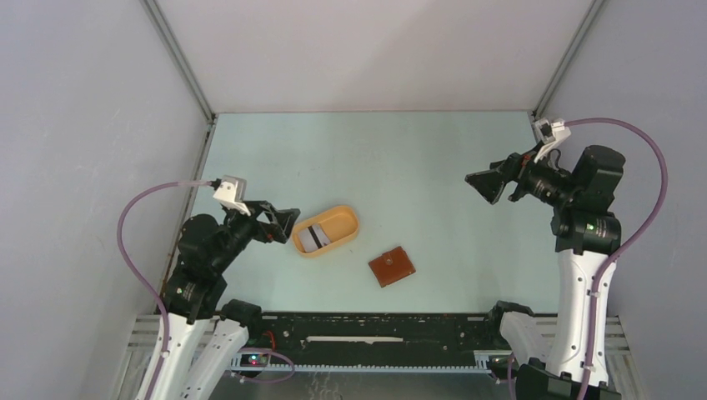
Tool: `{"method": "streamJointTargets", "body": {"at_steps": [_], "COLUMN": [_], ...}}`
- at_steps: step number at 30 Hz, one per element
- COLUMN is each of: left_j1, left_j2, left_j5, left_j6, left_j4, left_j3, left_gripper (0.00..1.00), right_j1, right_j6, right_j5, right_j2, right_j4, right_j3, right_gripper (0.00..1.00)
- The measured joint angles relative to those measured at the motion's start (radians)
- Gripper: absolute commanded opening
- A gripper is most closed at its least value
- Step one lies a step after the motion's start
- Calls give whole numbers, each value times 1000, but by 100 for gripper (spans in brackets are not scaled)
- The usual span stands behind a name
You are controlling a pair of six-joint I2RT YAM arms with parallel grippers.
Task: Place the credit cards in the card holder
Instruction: Reset both arms
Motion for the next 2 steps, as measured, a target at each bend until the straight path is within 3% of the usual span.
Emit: {"method": "streamJointTargets", "body": {"at_steps": [2], "left_j1": [0], "left_j2": [0], "left_j5": [0], "left_j6": [0], "left_j4": [0], "left_j3": [0], "left_gripper": [100], "right_j1": [0], "right_j6": [0], "right_j5": [0], "right_j2": [0], "right_j4": [4], "right_j3": [-1], "right_gripper": [100]}}
